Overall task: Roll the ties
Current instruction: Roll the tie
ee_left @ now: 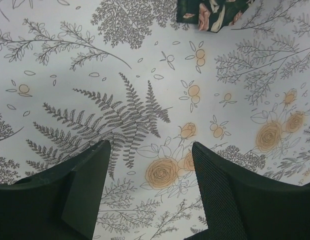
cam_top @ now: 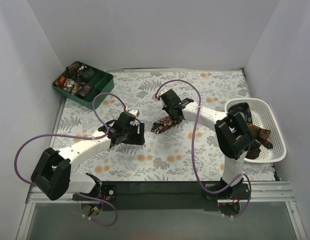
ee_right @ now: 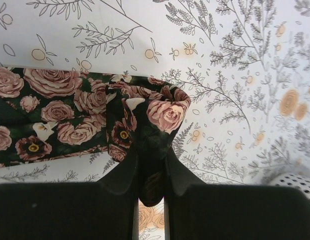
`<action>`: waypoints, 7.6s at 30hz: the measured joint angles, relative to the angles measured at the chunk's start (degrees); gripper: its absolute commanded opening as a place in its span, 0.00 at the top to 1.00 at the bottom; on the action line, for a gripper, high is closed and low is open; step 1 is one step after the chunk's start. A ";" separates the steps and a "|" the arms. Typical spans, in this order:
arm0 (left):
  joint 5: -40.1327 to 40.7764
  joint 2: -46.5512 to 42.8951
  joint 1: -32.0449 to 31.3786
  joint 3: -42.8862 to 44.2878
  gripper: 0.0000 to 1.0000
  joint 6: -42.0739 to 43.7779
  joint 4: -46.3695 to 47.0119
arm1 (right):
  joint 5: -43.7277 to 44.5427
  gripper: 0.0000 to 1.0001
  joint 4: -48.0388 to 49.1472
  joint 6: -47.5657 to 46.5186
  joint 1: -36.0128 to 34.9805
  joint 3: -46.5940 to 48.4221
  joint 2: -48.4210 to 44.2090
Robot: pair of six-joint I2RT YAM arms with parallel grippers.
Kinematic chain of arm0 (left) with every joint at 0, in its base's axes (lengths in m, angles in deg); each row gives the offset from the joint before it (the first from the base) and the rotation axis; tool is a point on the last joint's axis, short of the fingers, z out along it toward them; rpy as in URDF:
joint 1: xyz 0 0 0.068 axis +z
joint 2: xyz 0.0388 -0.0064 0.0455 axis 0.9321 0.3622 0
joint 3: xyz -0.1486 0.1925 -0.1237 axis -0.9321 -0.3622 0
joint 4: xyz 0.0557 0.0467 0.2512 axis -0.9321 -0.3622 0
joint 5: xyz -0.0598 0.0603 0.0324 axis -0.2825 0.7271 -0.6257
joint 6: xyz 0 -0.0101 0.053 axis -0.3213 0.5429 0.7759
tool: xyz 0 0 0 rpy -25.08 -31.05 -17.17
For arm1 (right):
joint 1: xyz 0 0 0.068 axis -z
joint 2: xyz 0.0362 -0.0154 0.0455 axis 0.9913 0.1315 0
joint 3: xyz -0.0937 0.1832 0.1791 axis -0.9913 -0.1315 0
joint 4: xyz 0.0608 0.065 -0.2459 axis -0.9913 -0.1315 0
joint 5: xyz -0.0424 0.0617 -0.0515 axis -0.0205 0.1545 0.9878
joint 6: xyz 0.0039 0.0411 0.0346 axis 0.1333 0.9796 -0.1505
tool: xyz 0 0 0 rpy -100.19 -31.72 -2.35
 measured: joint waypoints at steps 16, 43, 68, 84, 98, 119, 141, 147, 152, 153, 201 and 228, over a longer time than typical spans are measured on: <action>0.79 -3.23 0.00 -1.01 0.39 -0.28 -1.84 | 7.74 0.56 -4.09 4.07 -12.15 4.37 7.78; -7.08 22.56 -2.01 27.71 0.49 -0.46 3.52 | -44.28 0.28 -1.64 14.78 19.91 0.39 -4.55; -8.24 33.48 -3.08 24.46 0.69 -2.51 9.18 | -73.02 0.60 19.50 21.99 21.40 -8.00 10.03; -5.44 23.15 -2.91 15.76 0.35 -1.29 7.61 | -54.66 0.99 8.83 13.86 17.88 -2.95 3.67; 3.10 0.02 0.48 -1.88 0.35 0.00 -1.27 | -7.56 0.99 -4.61 5.14 1.25 8.09 4.17; 7.45 -8.63 0.55 -4.46 0.35 -3.37 -5.66 | 17.20 0.77 -9.68 10.14 -15.32 10.91 10.54; 10.16 -10.03 0.55 -3.72 0.35 -5.79 -8.39 | -2.32 0.99 -18.08 21.46 -13.60 22.84 9.51; 11.37 -10.05 0.55 -1.46 0.35 -5.57 -9.14 | -10.21 0.99 -15.52 28.15 -10.80 19.56 3.89; 11.21 -8.98 0.55 -0.33 0.35 -5.09 -9.07 | -12.61 0.99 -9.44 34.69 -5.79 6.05 -1.66; 11.13 -8.55 0.55 -0.24 0.35 -4.98 -9.07 | -12.63 0.99 -8.57 35.89 -4.76 3.26 -2.08; -5.49 8.28 13.68 9.57 0.14 23.61 2.86 | -31.61 0.02 -12.85 -14.69 1.09 -3.43 -16.04; -9.44 2.91 19.30 5.03 0.14 21.44 -1.77 | -19.91 0.16 -16.72 -28.74 -3.89 2.56 3.78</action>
